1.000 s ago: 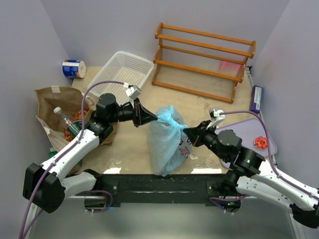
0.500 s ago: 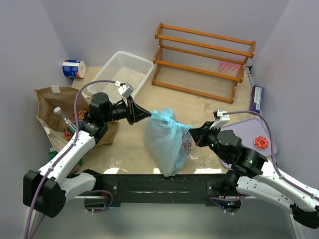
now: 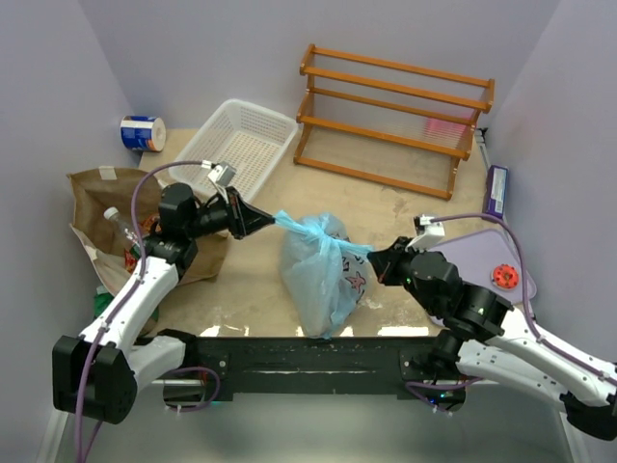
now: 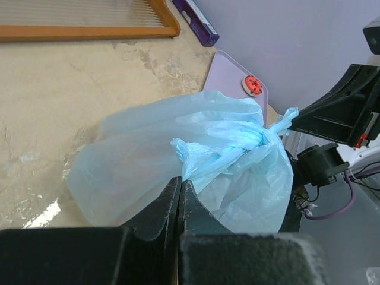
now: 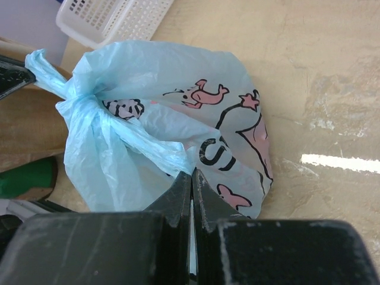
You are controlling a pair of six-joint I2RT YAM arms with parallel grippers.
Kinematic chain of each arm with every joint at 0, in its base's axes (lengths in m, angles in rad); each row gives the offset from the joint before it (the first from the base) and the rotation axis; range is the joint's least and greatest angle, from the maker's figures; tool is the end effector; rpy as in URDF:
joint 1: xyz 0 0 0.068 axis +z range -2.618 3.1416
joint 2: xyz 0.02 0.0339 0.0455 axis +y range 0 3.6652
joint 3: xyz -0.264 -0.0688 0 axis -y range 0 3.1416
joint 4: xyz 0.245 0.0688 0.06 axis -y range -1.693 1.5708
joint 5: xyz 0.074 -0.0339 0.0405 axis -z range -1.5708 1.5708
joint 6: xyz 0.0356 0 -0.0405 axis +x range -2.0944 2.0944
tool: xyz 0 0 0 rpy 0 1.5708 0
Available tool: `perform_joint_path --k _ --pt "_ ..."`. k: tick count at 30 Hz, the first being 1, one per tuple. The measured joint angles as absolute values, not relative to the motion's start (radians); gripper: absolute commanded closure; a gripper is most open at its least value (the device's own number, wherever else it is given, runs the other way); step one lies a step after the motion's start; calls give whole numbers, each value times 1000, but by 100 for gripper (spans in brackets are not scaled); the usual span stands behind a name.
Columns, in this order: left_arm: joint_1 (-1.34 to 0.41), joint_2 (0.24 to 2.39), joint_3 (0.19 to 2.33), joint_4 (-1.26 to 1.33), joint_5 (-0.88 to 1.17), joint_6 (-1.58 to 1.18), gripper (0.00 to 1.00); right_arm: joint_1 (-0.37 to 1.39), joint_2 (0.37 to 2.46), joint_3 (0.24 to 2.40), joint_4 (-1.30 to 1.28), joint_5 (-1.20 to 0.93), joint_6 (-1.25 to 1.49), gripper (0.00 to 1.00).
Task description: Place the mixed food into the grocery bags and tie them
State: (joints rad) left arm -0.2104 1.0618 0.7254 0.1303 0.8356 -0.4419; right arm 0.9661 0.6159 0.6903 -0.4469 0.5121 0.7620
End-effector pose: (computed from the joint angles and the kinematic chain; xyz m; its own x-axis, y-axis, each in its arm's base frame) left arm 0.2275 -0.0756 0.2998 -0.5444 -0.1770 -0.8199 0.6828 0.4741 -0.5558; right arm 0.0952 0.1071 0.3058 -0.4657 0.3847 -0.7970 -0.1883 0.8369 0.5140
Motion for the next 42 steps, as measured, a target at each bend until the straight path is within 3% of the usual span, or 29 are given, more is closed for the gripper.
perform_joint_path --k 11,21,23,25,26,27,31,33,34,37,42 --pt "-117 1069 654 279 852 -476 100 955 553 658 -571 578 789 100" --pt "-250 1078 655 247 874 -407 100 955 599 651 -364 313 642 96" --pt "-250 1077 656 236 865 -400 100 955 622 661 -352 294 631 92" --pt "-250 1074 659 224 859 -399 100 955 636 663 -342 276 624 83" --pt "-250 1074 661 218 855 -398 100 955 638 663 -343 270 622 77" --pt "-250 1073 664 213 854 -398 100 955 636 663 -342 267 617 64" --pt "-250 1073 674 197 848 -392 80 955 625 664 -340 262 606 38" --pt "-250 1073 678 193 849 -384 73 955 625 666 -344 263 596 34" --pt "-250 1073 679 192 849 -380 62 955 627 668 -344 263 590 31" --pt "-250 1065 680 191 850 -382 42 952 642 678 -345 260 566 29" --pt "-250 1052 681 205 860 -404 25 940 714 710 -343 234 515 25"
